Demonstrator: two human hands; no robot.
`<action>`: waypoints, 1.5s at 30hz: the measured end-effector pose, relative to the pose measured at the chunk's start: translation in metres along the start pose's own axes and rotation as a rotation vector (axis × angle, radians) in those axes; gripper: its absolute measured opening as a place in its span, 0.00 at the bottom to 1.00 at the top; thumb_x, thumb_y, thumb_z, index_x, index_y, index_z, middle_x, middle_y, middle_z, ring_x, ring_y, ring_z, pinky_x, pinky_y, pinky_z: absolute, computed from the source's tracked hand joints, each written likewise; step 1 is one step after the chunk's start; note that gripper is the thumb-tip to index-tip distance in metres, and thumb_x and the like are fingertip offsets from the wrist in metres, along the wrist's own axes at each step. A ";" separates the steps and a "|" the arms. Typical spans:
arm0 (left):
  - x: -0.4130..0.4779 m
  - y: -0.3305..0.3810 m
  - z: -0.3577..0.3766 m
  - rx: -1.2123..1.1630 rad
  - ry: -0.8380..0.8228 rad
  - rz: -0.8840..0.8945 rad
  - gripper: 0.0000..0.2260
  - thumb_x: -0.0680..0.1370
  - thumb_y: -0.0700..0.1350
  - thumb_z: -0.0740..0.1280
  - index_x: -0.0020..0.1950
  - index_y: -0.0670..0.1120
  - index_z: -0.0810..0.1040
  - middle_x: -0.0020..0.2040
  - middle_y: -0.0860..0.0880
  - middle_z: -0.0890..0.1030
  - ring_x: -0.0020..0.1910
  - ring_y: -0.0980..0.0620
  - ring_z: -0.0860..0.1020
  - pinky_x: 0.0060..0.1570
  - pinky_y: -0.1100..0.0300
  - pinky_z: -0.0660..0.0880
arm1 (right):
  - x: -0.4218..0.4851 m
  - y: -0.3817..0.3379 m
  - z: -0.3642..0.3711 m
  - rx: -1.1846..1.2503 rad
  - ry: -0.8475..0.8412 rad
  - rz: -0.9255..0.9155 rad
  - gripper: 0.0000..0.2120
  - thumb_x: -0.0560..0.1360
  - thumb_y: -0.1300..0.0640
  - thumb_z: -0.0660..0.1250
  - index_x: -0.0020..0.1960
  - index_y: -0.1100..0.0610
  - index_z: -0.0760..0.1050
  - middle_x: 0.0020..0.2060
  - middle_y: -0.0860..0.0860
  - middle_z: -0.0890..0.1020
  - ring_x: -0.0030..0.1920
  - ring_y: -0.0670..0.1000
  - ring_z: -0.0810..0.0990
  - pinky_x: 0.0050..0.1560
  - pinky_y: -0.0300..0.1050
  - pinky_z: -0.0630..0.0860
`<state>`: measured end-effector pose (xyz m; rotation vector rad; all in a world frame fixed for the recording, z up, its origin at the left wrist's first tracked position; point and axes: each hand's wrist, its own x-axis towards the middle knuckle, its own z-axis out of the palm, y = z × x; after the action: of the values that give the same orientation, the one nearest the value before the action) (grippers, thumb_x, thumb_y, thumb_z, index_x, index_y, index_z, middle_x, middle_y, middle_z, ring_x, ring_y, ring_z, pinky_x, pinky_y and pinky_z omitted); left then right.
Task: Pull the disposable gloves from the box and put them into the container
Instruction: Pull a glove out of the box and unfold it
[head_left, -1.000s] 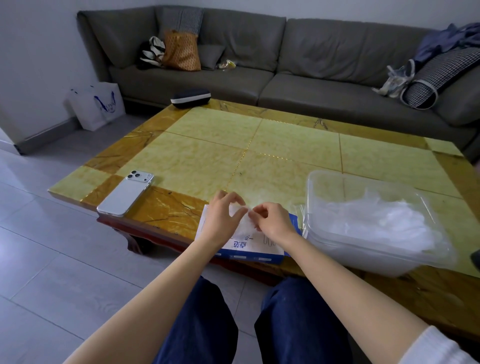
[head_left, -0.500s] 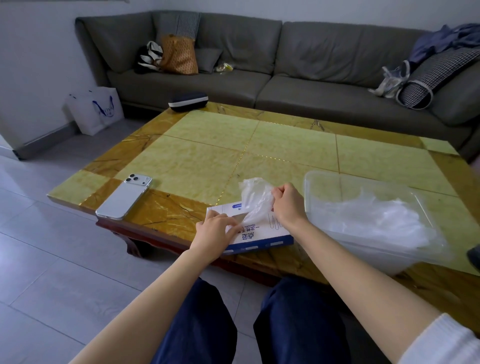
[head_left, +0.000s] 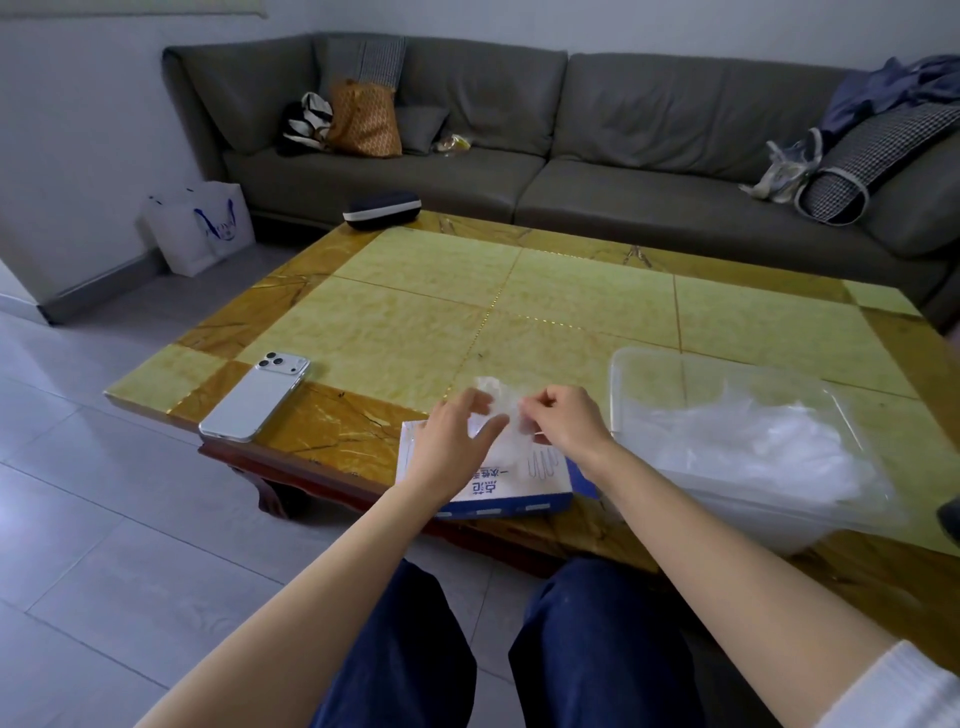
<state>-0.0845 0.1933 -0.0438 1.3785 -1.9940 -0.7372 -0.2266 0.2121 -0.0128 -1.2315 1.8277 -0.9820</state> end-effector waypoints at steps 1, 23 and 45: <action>0.002 0.005 0.003 -0.064 0.019 -0.002 0.13 0.78 0.52 0.65 0.60 0.48 0.74 0.54 0.55 0.78 0.55 0.55 0.74 0.58 0.55 0.70 | -0.002 0.001 0.002 0.024 -0.025 0.009 0.10 0.79 0.59 0.62 0.40 0.57 0.76 0.38 0.54 0.82 0.43 0.53 0.82 0.50 0.46 0.80; -0.021 -0.025 -0.002 0.695 -0.329 0.151 0.18 0.81 0.58 0.54 0.67 0.54 0.72 0.60 0.48 0.68 0.61 0.48 0.64 0.62 0.52 0.63 | 0.002 0.008 0.002 0.029 0.154 0.100 0.07 0.82 0.60 0.53 0.51 0.60 0.69 0.41 0.52 0.75 0.45 0.53 0.79 0.52 0.56 0.78; 0.033 0.094 -0.028 -0.214 -0.122 0.155 0.11 0.74 0.43 0.71 0.54 0.42 0.77 0.45 0.49 0.81 0.47 0.53 0.79 0.55 0.50 0.76 | -0.018 -0.021 -0.107 -0.131 -0.180 -0.173 0.13 0.81 0.54 0.58 0.47 0.60 0.77 0.38 0.56 0.79 0.38 0.50 0.76 0.44 0.44 0.76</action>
<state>-0.1307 0.1885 0.0489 1.0656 -2.0205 -0.9516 -0.3059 0.2449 0.0570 -1.5281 1.6880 -0.8243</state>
